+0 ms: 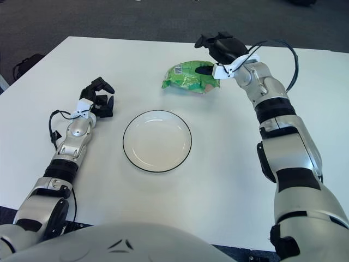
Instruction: Put the snack into the plate.
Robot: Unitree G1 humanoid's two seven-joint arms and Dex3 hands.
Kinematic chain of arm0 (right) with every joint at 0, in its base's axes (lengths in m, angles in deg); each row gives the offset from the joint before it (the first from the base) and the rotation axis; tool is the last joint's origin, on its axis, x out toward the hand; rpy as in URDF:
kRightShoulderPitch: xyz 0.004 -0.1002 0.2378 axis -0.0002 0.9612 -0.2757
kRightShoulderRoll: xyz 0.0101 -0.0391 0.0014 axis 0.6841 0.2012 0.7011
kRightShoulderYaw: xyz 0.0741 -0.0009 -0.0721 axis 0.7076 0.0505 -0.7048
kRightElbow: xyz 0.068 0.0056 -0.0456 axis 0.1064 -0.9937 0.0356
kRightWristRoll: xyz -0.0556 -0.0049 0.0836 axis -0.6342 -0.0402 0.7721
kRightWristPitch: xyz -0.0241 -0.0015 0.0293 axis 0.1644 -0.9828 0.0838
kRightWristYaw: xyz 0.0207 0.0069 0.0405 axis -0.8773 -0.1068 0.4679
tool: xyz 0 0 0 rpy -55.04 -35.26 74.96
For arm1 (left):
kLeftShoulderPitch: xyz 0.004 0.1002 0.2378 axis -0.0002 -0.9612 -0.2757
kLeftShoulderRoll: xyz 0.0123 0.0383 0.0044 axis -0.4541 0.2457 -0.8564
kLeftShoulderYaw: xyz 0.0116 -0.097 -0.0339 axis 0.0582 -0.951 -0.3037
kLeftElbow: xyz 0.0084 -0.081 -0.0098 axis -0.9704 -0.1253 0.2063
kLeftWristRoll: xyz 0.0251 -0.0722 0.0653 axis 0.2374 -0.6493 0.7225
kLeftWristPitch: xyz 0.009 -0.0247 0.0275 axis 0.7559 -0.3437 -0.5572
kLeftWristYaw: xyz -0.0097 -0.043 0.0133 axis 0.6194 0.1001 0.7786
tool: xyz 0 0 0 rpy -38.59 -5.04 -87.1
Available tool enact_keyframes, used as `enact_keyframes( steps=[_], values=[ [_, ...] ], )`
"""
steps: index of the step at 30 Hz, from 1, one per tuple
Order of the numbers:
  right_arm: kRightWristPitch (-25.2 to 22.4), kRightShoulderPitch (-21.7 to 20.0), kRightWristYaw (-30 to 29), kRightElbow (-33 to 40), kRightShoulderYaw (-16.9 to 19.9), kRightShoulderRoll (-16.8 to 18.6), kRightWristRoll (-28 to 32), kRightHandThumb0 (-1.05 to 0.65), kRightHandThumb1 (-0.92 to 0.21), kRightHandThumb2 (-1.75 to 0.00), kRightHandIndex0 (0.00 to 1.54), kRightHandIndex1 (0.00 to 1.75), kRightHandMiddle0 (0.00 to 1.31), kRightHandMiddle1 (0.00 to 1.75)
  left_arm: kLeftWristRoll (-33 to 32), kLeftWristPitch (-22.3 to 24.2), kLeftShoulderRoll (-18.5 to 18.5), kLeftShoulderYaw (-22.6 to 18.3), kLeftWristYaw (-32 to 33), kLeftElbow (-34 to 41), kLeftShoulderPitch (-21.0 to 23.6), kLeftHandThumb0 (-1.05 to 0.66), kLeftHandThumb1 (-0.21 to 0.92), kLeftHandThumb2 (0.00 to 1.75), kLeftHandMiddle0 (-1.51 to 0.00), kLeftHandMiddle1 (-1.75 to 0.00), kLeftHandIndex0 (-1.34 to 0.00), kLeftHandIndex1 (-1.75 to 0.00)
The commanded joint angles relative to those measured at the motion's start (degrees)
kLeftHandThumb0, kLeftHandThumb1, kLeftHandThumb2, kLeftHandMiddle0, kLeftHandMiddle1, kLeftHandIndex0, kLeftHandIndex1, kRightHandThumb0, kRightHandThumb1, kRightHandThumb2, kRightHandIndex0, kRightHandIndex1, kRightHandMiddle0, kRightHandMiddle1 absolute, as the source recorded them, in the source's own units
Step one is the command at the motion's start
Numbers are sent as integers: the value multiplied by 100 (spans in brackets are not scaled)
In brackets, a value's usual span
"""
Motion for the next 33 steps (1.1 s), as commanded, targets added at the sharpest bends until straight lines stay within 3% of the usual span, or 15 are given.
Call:
enact_keyframes(
  steps=[1, 12, 21, 33],
  values=[
    [23, -186, -93, -132, -99, 107, -68, -99, -92, -75, 0, 33, 0, 59, 121, 263, 138, 125, -12, -223, -410, -49, 30, 133, -134, -175, -62, -175],
    [-212, -451, -40, -608, -214, 432, -12, -103, -92, -82, 0, 16, 0, 48, 182, 270, 122, 158, -6, -184, -436, -49, 30, 133, -135, -175, -63, -175],
    [-531, -598, 545, -575, -472, 595, -65, -105, -92, -85, 0, 2, 0, 30, 160, 209, 111, 159, -56, -170, -464, -49, 30, 134, -135, -175, -63, -175],
    [-572, -501, 1249, -974, -713, 862, -1, -105, -92, -92, 0, 0, 0, 6, 188, 247, 134, 174, 17, -115, -483, -49, 30, 133, -134, -175, -62, -175]
  ],
)
